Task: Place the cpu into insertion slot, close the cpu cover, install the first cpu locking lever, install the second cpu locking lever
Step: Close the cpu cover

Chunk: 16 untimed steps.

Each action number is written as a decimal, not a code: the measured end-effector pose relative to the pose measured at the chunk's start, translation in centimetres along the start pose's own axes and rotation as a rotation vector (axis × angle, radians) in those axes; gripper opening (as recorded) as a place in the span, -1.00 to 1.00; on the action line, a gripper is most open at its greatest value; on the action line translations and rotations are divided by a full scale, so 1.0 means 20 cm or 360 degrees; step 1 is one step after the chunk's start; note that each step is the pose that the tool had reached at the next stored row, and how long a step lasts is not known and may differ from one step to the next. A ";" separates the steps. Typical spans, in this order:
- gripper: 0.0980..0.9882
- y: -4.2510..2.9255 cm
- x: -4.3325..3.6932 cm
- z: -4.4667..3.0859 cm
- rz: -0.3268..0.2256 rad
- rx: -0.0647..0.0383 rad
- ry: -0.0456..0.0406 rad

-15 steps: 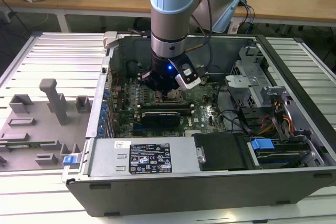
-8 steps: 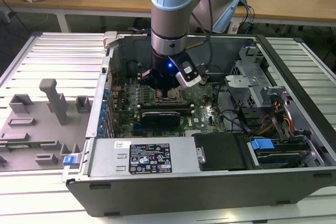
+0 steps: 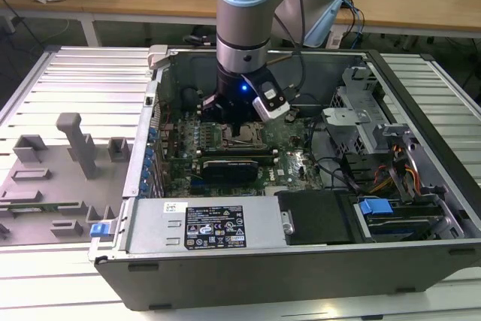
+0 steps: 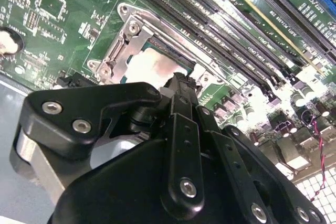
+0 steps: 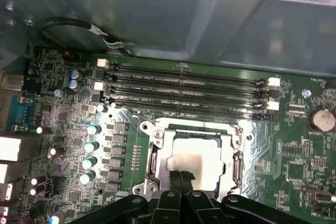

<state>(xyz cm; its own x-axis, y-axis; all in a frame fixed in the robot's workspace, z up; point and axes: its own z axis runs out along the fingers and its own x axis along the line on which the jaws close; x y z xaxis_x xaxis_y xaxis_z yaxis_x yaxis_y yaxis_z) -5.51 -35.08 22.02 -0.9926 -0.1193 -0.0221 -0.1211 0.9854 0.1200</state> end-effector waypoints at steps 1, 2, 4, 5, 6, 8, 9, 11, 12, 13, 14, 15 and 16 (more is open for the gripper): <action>-0.98 0.007 0.001 0.002 -0.0005 0.0000 0.0001; -0.98 0.017 0.005 0.005 -0.0007 0.0000 0.0001; -0.98 0.029 0.026 0.007 -0.0008 0.0000 0.0001; -0.98 0.030 0.034 0.008 -0.0008 0.0000 0.0001; -0.98 0.031 0.042 0.010 -0.0008 0.0000 0.0001; -0.98 0.032 0.052 0.014 -0.0008 0.0000 0.0001; -0.98 0.033 0.055 0.018 -0.0008 0.0000 0.0001; -0.98 0.035 0.055 0.024 -0.0008 -0.0001 0.0001; -0.98 0.037 0.055 0.029 -0.0008 -0.0004 0.0000; -0.98 0.039 0.055 0.033 -0.0007 -0.0014 -0.0001; -0.98 0.040 0.055 0.036 -0.0007 -0.0025 -0.0002; -0.98 0.041 0.055 0.037 -0.0007 -0.0035 -0.0003; -0.98 0.041 0.055 0.039 -0.0007 -0.0042 -0.0005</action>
<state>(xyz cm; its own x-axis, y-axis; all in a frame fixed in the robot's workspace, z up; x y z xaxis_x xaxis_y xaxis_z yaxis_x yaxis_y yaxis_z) -6.71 -34.30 21.32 -0.9920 -0.1234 -0.0256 -0.1258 0.9812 0.1463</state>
